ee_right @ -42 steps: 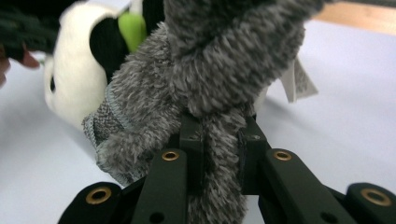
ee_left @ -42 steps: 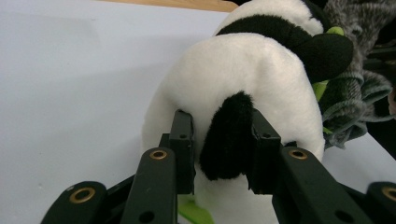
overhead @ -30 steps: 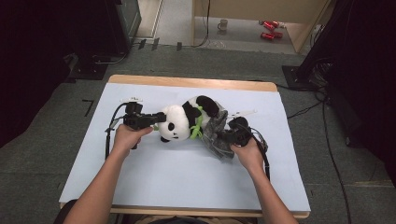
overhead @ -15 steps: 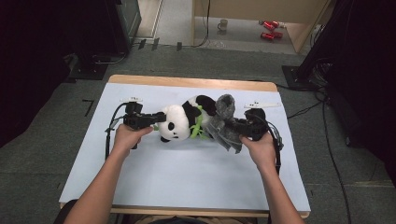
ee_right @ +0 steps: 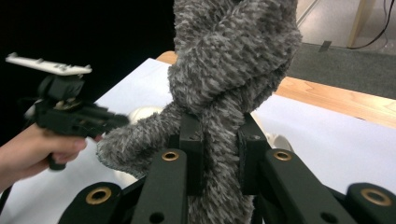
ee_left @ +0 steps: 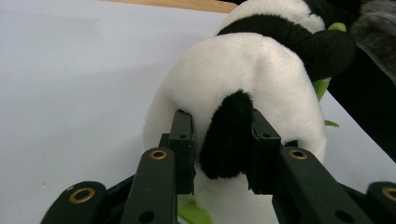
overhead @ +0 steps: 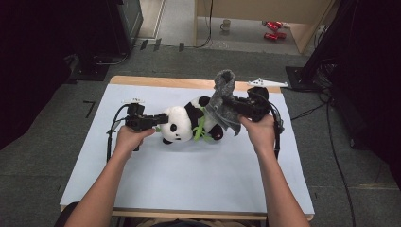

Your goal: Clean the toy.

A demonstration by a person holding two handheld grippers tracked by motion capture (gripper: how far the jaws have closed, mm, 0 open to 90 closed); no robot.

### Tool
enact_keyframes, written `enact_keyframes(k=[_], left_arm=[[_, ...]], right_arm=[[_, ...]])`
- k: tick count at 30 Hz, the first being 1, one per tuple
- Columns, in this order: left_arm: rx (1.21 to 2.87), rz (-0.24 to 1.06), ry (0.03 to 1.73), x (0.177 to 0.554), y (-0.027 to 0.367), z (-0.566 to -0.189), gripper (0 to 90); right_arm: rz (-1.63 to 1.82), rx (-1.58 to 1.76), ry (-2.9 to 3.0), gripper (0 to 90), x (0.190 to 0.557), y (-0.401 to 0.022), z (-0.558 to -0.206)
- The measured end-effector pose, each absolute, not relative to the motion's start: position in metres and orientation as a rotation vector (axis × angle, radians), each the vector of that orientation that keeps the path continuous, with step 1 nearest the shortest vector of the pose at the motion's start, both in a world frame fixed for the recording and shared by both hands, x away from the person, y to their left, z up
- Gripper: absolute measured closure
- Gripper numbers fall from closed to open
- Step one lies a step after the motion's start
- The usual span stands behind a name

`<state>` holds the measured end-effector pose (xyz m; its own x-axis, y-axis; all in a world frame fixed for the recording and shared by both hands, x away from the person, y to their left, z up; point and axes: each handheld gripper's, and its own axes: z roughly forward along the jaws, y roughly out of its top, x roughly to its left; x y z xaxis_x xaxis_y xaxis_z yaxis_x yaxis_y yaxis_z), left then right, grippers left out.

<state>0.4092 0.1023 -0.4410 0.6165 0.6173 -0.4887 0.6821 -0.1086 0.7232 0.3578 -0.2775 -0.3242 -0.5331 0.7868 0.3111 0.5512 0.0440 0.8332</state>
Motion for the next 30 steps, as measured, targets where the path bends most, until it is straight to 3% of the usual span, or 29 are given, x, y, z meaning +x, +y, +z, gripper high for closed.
enact_keyframes(k=[11,30], left_arm=[[1.794,-0.071,1.048,0.409,0.102,-0.441,69.2],[1.778,-0.06,1.064,0.412,0.101,-0.444,68.8]], right_arm=[[1.322,1.43,2.18,77.5,0.389,-0.253,-0.361],[1.238,1.448,2.259,77.4,0.362,-0.264,-0.395]])
